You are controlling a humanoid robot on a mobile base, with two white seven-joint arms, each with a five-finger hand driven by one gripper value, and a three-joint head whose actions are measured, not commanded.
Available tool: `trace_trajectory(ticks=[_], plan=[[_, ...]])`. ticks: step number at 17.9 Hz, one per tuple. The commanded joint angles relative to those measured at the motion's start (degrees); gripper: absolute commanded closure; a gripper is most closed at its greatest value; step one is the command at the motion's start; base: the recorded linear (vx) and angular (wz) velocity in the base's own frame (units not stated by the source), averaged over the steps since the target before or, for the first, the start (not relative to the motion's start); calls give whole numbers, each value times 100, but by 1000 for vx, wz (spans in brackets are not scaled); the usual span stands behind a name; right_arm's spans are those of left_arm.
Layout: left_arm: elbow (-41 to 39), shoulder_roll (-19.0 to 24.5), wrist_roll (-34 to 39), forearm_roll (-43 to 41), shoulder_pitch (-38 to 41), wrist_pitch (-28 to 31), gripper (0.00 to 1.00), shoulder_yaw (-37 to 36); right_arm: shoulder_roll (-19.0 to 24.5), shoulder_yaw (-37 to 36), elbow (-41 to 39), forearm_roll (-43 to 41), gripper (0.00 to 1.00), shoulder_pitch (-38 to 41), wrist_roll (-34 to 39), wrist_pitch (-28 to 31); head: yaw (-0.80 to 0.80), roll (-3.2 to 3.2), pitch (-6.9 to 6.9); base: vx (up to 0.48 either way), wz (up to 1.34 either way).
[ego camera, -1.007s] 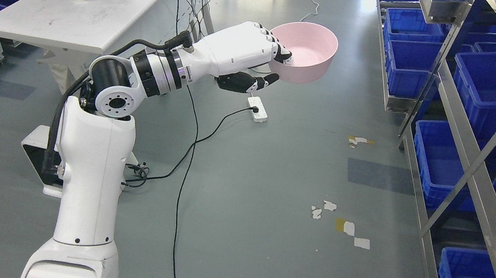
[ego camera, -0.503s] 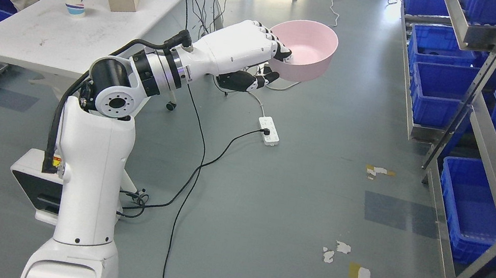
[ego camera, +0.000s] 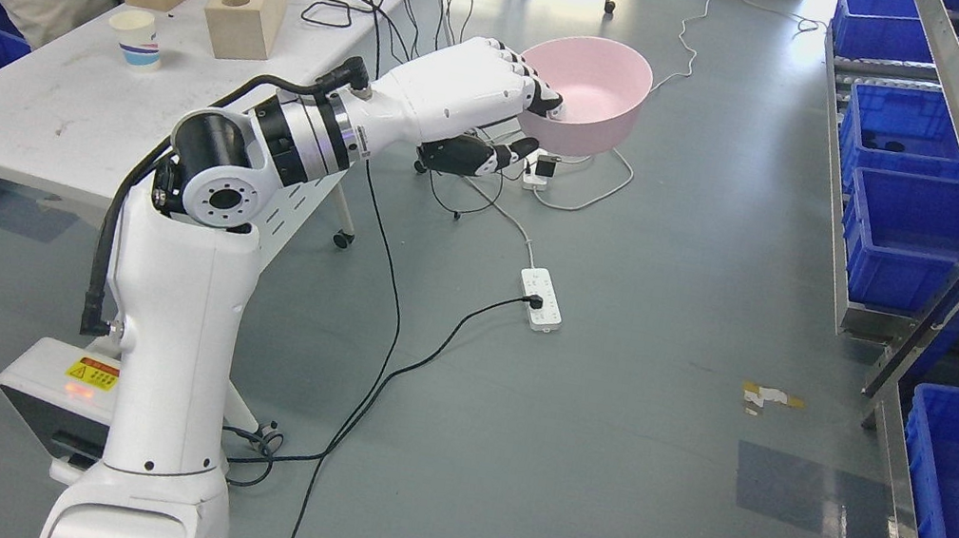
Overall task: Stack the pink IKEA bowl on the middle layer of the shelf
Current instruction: 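Hold the pink bowl raised in the left hand while driving to shelf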
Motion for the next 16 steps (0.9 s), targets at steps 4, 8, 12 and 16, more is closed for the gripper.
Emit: trace_trajectory(ticks=[4, 8, 12, 16], plan=[[-6, 100, 205, 17, -44, -46, 96, 7, -100, 0, -100, 0, 0, 28, -3, -4, 0, 0, 0, 282, -98], [-6, 100, 196, 17, -44, -72, 96, 7, -100, 0, -100, 0, 0, 19, -3, -4, 0, 0, 0, 214, -213], [-6, 100, 205, 17, -44, -72, 96, -28, -100, 0, -100, 0, 0, 19, -3, -4, 0, 0, 0, 185, -219], [-6, 100, 205, 26, -62, -72, 96, -45, -100, 0, -100, 0, 0, 19, -3, -4, 0, 0, 0, 188, -107]])
